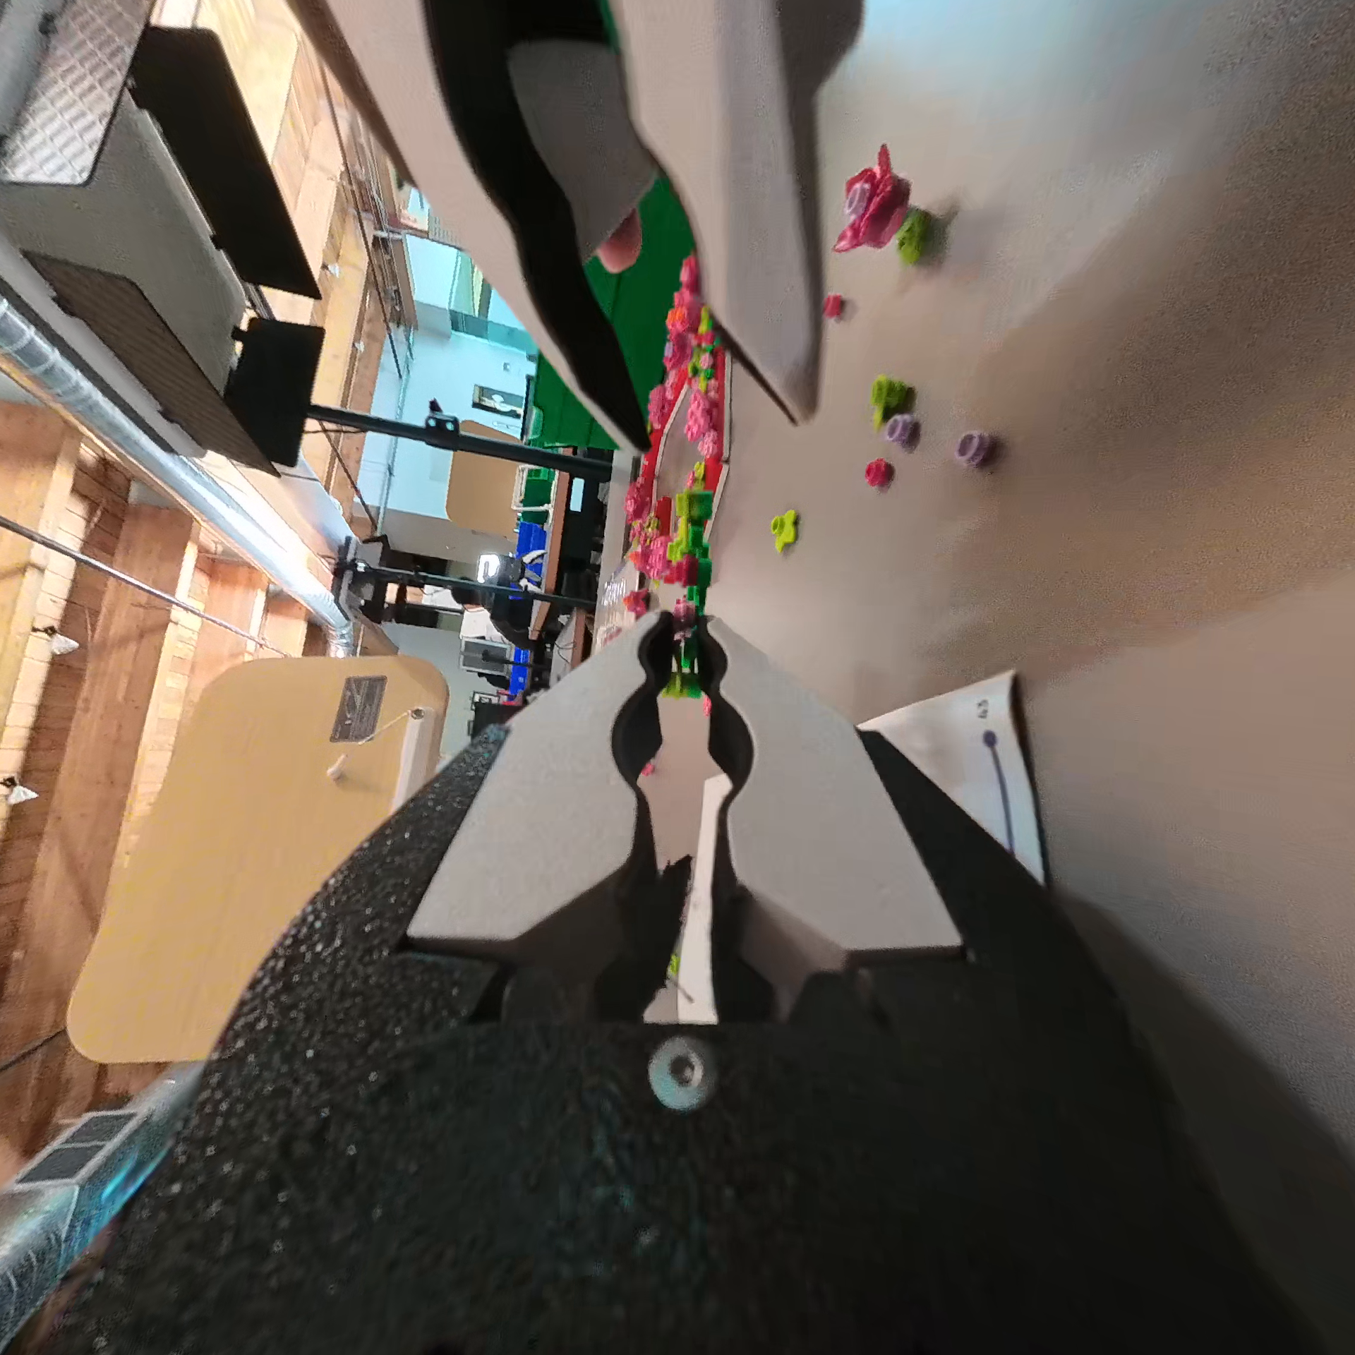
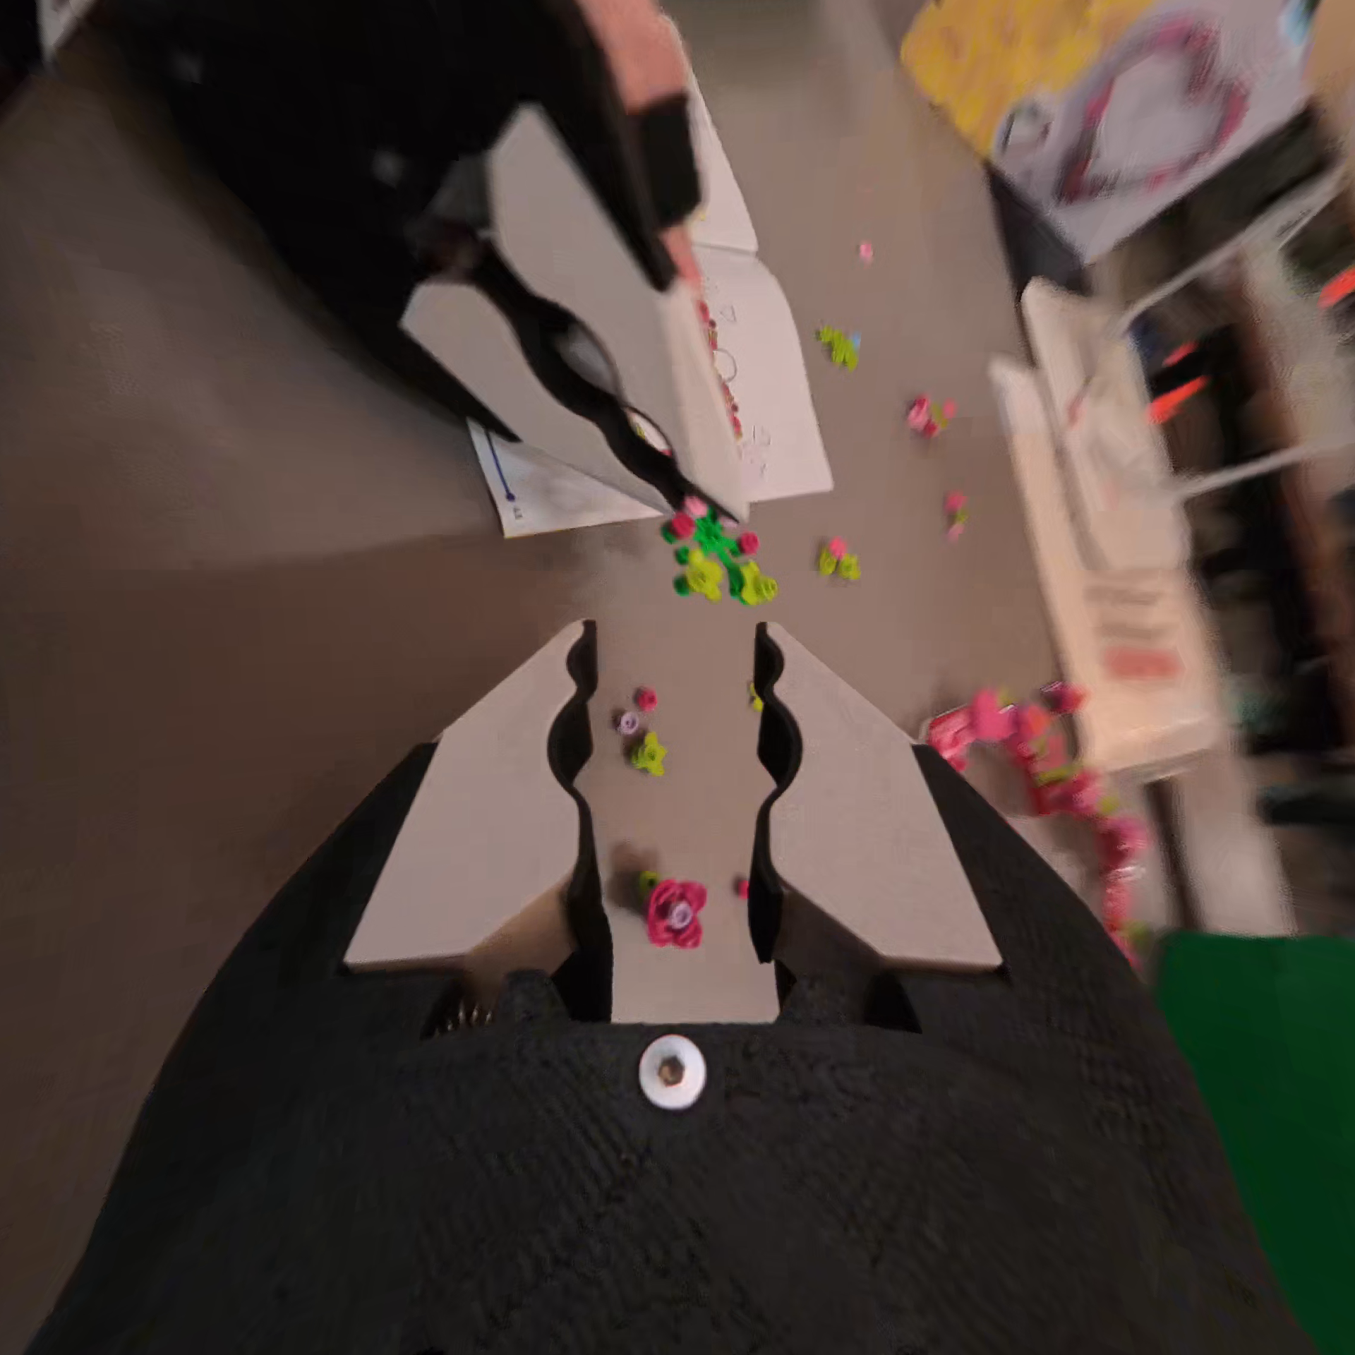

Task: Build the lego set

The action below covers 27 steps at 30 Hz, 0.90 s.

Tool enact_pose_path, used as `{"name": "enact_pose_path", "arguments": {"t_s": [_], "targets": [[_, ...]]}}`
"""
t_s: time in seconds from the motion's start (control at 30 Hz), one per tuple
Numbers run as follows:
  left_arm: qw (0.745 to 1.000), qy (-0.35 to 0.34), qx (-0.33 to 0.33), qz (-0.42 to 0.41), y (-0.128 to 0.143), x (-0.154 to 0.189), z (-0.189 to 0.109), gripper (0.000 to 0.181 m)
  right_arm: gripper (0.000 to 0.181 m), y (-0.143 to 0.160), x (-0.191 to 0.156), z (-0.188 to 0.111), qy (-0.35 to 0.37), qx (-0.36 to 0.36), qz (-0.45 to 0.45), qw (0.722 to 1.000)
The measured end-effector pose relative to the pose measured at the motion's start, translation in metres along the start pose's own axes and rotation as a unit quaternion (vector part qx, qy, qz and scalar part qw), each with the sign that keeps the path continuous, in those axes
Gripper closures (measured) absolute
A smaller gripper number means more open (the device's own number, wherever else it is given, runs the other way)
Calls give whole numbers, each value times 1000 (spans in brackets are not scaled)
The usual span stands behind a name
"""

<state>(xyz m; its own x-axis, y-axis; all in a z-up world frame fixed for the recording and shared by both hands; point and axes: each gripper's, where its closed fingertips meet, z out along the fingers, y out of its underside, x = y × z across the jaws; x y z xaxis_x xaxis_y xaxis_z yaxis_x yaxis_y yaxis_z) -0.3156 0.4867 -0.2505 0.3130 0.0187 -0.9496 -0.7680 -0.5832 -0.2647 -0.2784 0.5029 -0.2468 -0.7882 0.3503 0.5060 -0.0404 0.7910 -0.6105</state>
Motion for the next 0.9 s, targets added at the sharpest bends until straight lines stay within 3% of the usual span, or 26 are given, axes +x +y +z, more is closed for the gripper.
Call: {"name": "enact_pose_path", "arguments": {"t_s": [0.03, 0.17, 0.27, 0.33, 0.4, 0.43, 0.5, 0.53, 0.9], "targets": [[1000, 1, -3, -6, 1, 0, 0, 177, 142, -1, -3, 4, 27, -11, -61, 998], [1000, 4, -7, -7, 2, 1, 0, 178, 152, -5, -2, 16, 120, -24, -218, 968], [1000, 6, -4, -6, 1, 1, 0, 178, 153, -2, 0, 21, 138, -34, -233, 962], [1000, 8, 0, -7, -1, 2, 0, 178, 170, -3, 7, 20, 163, -36, -244, 955], [999, 0, 18, -35, -5, -2, -1, 177, 175, -7, 11, 16, 178, -27, -256, 950], [997, -4, 32, -72, -8, -7, -2, 170, 175, -8, 13, 14, 179, -21, -252, 951], [991, 12, 32, -133, -7, -10, -2, 136, 175, -9, 14, 9, 173, -5, -233, 957], [989, 22, 33, -145, -7, -9, -2, 130, 175, -11, 15, 6, 175, 5, -230, 957], [996, -12, 82, -34, -25, -7, -12, 174, 175, -15, 3, -5, 166, 49, -325, 930]]}}
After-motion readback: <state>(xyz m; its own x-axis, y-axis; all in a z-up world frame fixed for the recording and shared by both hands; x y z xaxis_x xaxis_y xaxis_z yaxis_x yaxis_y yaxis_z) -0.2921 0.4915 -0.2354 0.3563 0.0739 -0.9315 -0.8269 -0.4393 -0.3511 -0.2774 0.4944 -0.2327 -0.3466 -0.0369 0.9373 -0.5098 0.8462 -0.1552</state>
